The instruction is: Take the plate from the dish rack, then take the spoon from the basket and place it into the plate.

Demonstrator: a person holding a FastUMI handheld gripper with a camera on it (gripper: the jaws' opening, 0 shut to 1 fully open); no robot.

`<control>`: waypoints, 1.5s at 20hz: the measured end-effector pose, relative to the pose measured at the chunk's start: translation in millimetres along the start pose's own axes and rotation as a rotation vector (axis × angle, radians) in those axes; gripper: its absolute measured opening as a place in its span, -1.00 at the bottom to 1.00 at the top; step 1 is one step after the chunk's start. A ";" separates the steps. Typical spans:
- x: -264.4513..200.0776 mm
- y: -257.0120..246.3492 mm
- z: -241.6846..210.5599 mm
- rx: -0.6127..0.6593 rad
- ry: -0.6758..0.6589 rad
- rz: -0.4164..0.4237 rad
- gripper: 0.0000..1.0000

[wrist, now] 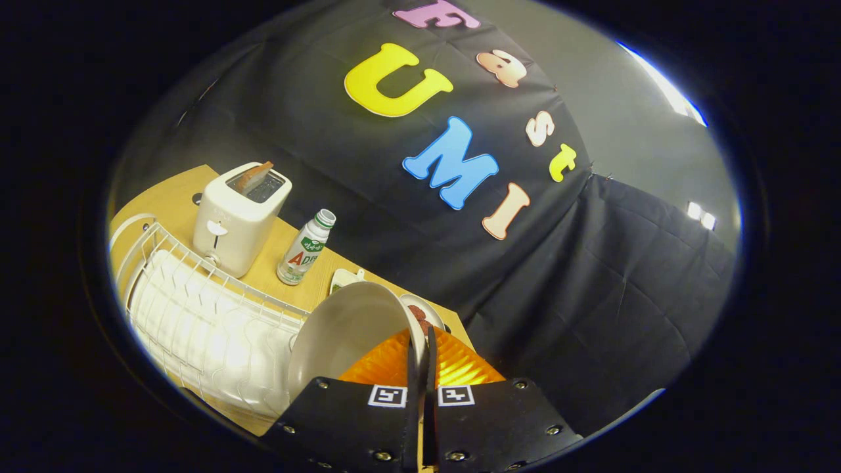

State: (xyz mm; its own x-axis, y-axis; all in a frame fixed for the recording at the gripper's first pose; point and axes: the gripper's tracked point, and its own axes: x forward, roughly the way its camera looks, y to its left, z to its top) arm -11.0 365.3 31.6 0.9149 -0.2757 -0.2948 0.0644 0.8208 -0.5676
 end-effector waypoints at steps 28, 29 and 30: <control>-87.5 -20.9 -198.9 0.286 0.202 0.235 -0.94; -86.3 -18.3 -205.5 0.305 0.222 0.242 -0.94; -85.4 -15.3 -212.7 0.325 0.241 0.249 -0.94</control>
State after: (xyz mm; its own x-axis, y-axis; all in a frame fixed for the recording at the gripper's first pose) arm -174.9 269.8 -98.0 0.8022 -0.1276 -0.5832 0.0114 0.9800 -0.1987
